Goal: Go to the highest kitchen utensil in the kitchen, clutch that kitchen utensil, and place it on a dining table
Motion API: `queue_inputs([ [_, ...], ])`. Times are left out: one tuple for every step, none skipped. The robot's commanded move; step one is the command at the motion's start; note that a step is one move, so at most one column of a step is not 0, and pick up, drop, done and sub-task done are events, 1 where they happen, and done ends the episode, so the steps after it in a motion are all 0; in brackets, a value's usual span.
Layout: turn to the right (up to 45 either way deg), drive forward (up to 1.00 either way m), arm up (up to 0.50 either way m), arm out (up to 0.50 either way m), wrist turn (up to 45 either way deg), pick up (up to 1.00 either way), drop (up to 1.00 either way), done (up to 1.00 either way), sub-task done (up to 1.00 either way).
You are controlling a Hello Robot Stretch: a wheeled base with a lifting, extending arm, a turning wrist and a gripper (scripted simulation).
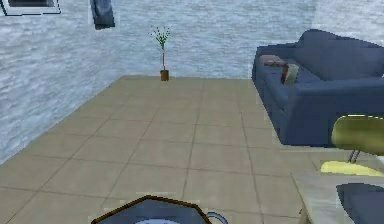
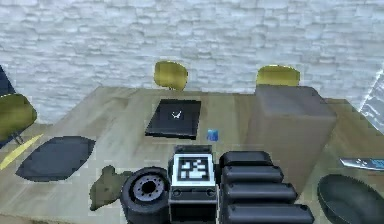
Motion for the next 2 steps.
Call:
queue_inputs([
  [12.0, 0.0, 0.0, 0.0, 0.0, 0.0, 0.0, 0.0, 0.0],
  [0.0, 0.4, 0.0, 0.0, 0.0, 0.0, 0.0, 0.0, 0.0],
])
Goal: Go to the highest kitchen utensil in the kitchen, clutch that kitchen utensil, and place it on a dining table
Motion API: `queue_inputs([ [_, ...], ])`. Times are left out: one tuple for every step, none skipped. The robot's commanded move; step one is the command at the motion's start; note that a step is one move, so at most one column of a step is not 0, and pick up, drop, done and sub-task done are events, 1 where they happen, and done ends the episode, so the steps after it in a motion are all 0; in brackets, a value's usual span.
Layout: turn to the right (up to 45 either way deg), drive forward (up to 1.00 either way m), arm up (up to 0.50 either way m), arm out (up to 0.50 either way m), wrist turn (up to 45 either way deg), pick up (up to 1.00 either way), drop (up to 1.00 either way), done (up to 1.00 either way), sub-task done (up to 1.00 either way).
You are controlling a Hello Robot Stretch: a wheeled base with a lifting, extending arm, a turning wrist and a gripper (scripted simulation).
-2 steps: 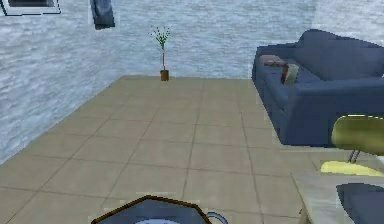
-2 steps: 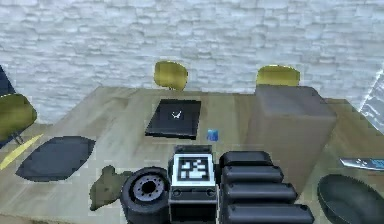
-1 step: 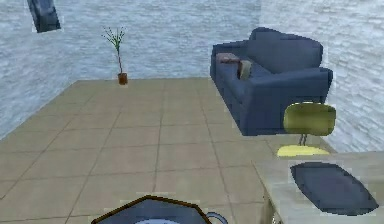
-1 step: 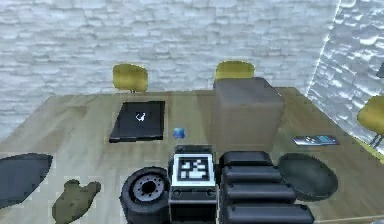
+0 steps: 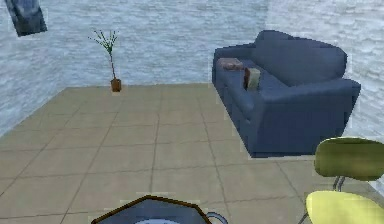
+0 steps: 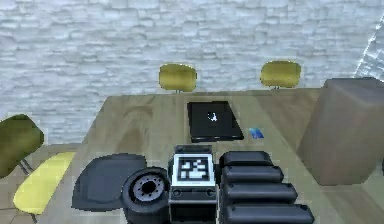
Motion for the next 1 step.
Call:
queue_inputs([
  [18.0, 0.0, 0.0, 0.0, 0.0, 0.0, 0.0, 0.0, 0.0],
])
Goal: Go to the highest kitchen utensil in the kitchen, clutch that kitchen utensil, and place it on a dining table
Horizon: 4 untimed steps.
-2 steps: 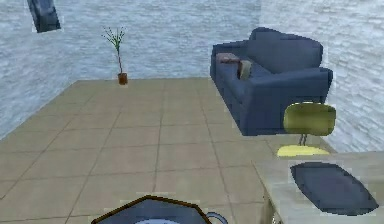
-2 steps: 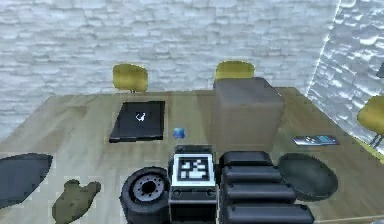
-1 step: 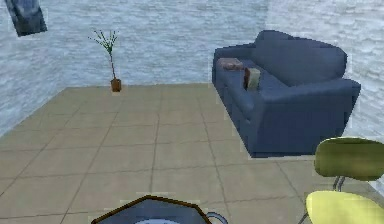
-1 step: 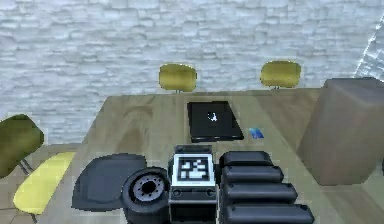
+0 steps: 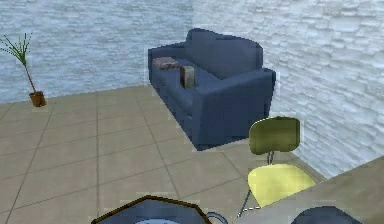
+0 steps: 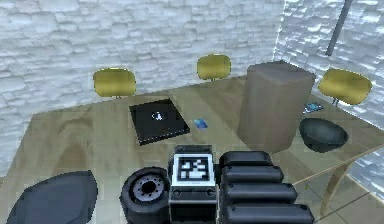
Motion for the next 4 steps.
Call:
queue_inputs([
  [0.0, 0.0, 0.0, 0.48, 0.0, 0.0, 0.0, 0.0, 0.0],
  [0.0, 0.0, 0.0, 0.0, 45.0, 0.0, 0.0, 0.0, 0.0],
  [0.0, 0.0, 0.0, 0.0, 45.0, 0.0, 0.0, 0.0, 0.0],
  [0.0, 0.0, 0.0, 0.0, 39.0, 0.0, 0.0, 0.0, 0.0],
])
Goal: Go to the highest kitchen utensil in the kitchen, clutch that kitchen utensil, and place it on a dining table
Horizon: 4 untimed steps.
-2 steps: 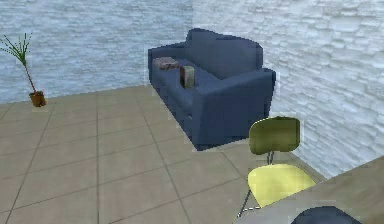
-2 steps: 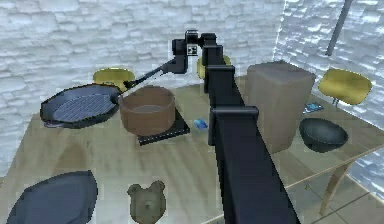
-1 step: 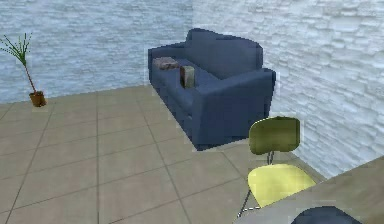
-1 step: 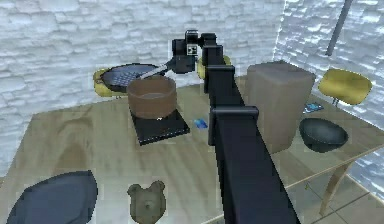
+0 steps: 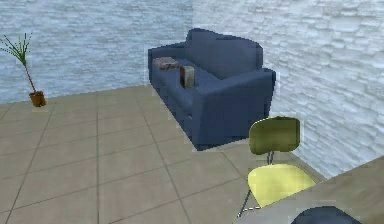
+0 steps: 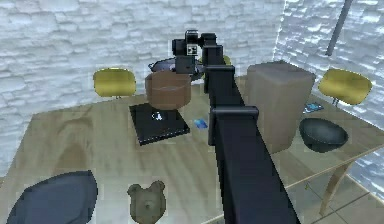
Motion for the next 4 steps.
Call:
queue_inputs([
  [0.0, 0.0, -0.32, 0.0, 0.0, 0.0, 0.0, 0.0, 0.0],
  [0.0, 0.0, 0.0, 0.0, 0.0, 0.0, 1.0, 0.0, 0.0],
  [0.0, 0.0, 0.0, -0.1, 0.0, 0.0, 0.0, 0.0, 0.0],
  [0.0, 0.0, 0.0, 0.0, 0.0, 0.0, 0.0, 1.0, 0.0],
])
